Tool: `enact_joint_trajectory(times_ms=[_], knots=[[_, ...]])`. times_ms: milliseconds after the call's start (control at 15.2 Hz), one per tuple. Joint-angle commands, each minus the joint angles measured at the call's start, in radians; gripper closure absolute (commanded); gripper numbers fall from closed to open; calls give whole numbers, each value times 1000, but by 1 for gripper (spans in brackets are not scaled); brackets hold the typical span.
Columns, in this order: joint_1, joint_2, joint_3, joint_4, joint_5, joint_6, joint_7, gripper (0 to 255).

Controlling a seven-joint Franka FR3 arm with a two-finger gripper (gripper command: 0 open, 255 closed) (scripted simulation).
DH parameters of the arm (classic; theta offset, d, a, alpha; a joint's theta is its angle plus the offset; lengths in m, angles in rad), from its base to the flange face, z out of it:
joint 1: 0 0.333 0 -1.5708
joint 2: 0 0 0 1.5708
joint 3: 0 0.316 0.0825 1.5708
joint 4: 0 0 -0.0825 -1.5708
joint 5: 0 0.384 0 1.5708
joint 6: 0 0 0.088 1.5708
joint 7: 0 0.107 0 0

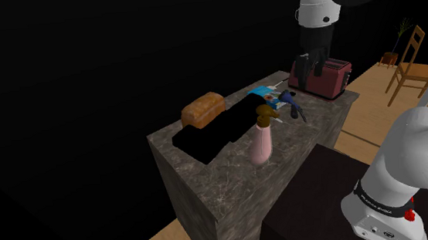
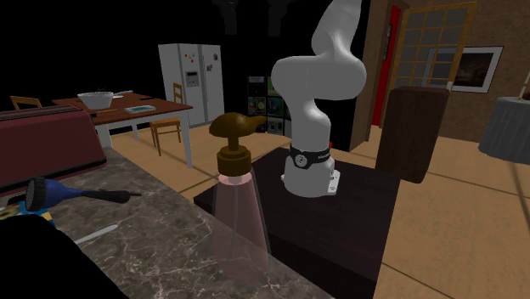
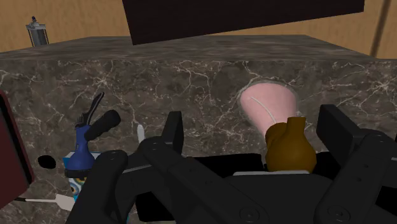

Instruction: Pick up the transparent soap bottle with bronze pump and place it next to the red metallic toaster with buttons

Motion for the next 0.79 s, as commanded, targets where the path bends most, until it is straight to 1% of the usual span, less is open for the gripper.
enact_joint_trajectory(times_ms=[0,330,594,726], knots=[[0,0,0,0,0,0,0,0],[22,45,31,-105,64,203,55,0],[41,113,60,-163,112,375,92,0],[41,117,61,-187,113,403,92,0]])
